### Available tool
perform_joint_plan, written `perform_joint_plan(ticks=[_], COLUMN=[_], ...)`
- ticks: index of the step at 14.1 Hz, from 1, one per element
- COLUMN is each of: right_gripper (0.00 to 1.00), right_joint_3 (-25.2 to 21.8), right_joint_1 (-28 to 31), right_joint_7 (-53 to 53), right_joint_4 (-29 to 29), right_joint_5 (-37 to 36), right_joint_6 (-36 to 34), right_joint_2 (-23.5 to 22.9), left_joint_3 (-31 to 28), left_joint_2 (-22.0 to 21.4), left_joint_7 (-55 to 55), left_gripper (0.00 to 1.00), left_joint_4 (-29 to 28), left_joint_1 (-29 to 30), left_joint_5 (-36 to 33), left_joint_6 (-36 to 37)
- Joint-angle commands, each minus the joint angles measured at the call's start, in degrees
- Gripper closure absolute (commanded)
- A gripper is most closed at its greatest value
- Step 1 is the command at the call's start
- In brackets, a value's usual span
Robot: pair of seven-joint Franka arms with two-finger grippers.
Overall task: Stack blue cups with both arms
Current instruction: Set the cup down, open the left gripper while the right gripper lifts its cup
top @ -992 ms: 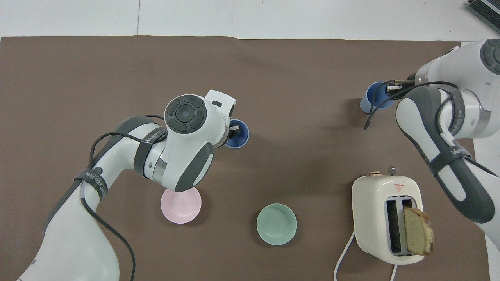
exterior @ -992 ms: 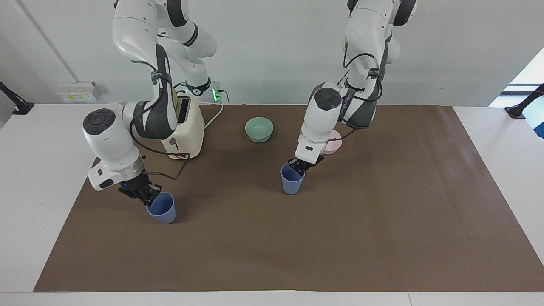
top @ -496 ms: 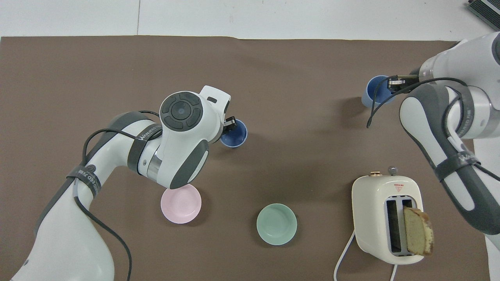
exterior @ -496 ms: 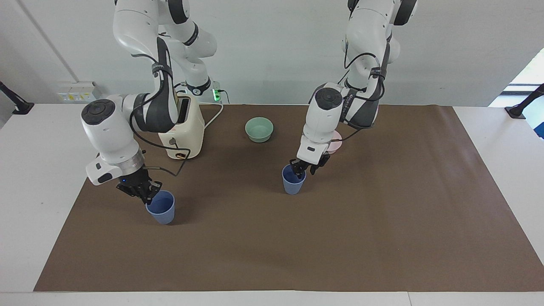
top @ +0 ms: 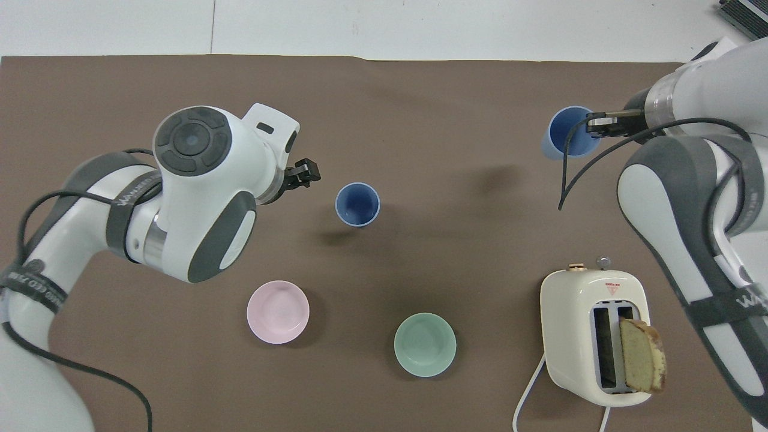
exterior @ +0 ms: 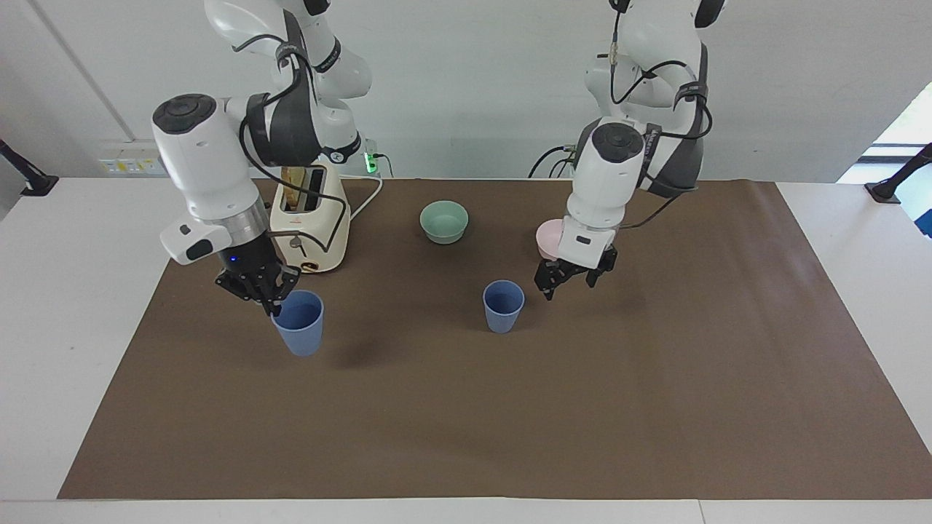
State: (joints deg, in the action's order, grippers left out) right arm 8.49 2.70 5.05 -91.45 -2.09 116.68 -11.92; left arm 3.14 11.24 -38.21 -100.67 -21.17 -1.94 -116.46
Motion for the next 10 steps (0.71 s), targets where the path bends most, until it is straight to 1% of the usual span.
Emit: perform_joint_plan(ticks=[1, 3, 5, 8, 10], right_gripper=[1.0, 1.0, 1.0, 1.0, 1.0], right_joint_3=[3.46, 5.39, 7.06, 7.33, 7.33], right_joint_1=[0.64, 0.64, -0.06, -3.83, -7.26], right_joint_7=[-0.65, 0.14, 2.76, 10.66, 16.8], right_joint_4=[-0.31, 0.22, 1.1, 1.1, 1.53], right_joint_5=[1.3, 1.3, 1.22, 1.21, 0.43], right_joint_6=[-1.36, -1.36, -1.36, -1.36, -1.1], right_joint_2=[3.73, 5.23, 4.89, 4.71, 4.02], left_joint_3=[0.46, 0.46, 0.46, 0.46, 0.37], left_joint_2=[-5.25, -7.36, -9.29, -11.67, -12.2], left_joint_7=[7.87, 12.61, 16.93, 23.77, 26.6], left_gripper=[0.0, 0.0, 0.0, 0.0, 0.0], left_joint_4=[-1.11, -1.11, -1.11, -1.11, -1.02], left_joint_1=[3.84, 6.22, 8.42, 12.46, 13.87], left_joint_5=[-1.05, -0.87, -0.69, -0.34, -0.17], left_joint_6=[5.88, 9.13, 12.21, 15.38, 16.79])
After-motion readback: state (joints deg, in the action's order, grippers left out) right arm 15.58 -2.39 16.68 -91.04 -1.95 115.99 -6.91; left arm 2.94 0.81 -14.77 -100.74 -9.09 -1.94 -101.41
